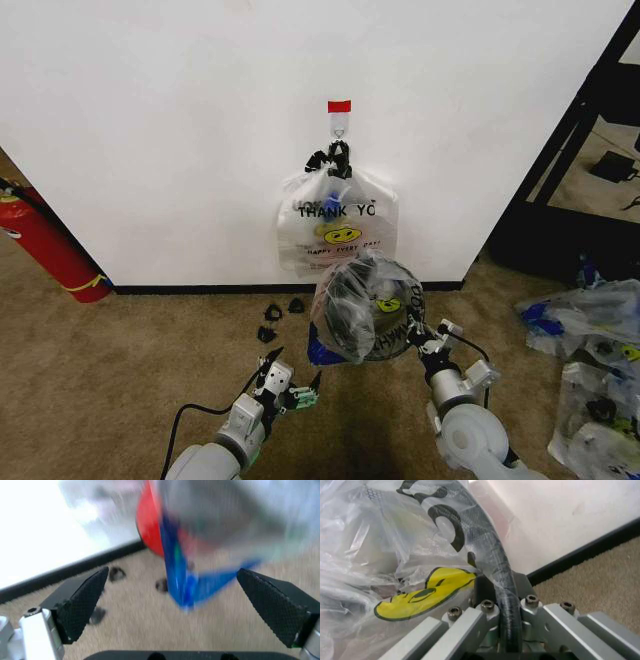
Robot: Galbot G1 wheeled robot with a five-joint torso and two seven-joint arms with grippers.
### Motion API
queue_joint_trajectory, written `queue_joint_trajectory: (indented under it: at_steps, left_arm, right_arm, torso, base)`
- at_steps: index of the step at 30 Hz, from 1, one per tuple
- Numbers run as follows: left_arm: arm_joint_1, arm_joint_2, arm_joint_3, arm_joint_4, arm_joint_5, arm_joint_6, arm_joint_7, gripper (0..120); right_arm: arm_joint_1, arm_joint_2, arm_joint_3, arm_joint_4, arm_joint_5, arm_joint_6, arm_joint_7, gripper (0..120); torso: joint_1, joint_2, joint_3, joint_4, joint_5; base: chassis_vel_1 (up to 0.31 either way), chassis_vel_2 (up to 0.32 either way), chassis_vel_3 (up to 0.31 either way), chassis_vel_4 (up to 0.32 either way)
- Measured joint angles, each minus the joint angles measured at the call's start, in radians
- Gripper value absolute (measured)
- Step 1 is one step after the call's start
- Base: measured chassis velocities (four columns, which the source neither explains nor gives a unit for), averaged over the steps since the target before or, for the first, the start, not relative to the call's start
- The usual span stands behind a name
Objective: Pick up the garbage bag from the wall and place it over the trash bin.
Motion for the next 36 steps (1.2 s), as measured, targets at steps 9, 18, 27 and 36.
queue_joint_trajectory:
  at_steps: [9,18,27,36]
  left_arm:
    - [0.039,-0.028,0.049,-0.165,-0.047,-0.06,-0.1,94]
    - [0.012,-0.055,0.071,-0.136,0.003,-0.043,-0.033,58]
    - [-0.151,-0.096,0.115,-0.003,0.012,0.155,-0.148,27]
    - [-0.244,-0.111,0.138,0.113,-0.013,0.244,-0.238,0]
  right_arm:
    - [-0.022,0.012,-0.096,-0.021,-0.233,0.064,-0.042,0]
    - [0.095,0.098,-0.214,-0.128,-0.271,0.049,0.005,0]
    - [0.205,0.163,-0.279,-0.201,-0.317,0.047,0.036,0]
    - [0.219,0.189,-0.29,-0.213,-0.364,0.063,0.045,0]
  torso:
    - [0.0,0.0,0.0,0.0,0.0002]
    - [0.0,0.0,0.0,0.0001,0.0]
    - [0.0,0.0,0.0,0.0001,0.0]
    - [0.0,0.0,0.0,0.0,0.0]
  base:
    - [0.0,0.0,0.0,0.0]
    - [0.0,0.0,0.0,0.0]
    - [0.0,0.0,0.0,0.0]
    - [0.0,0.0,0.0,0.0]
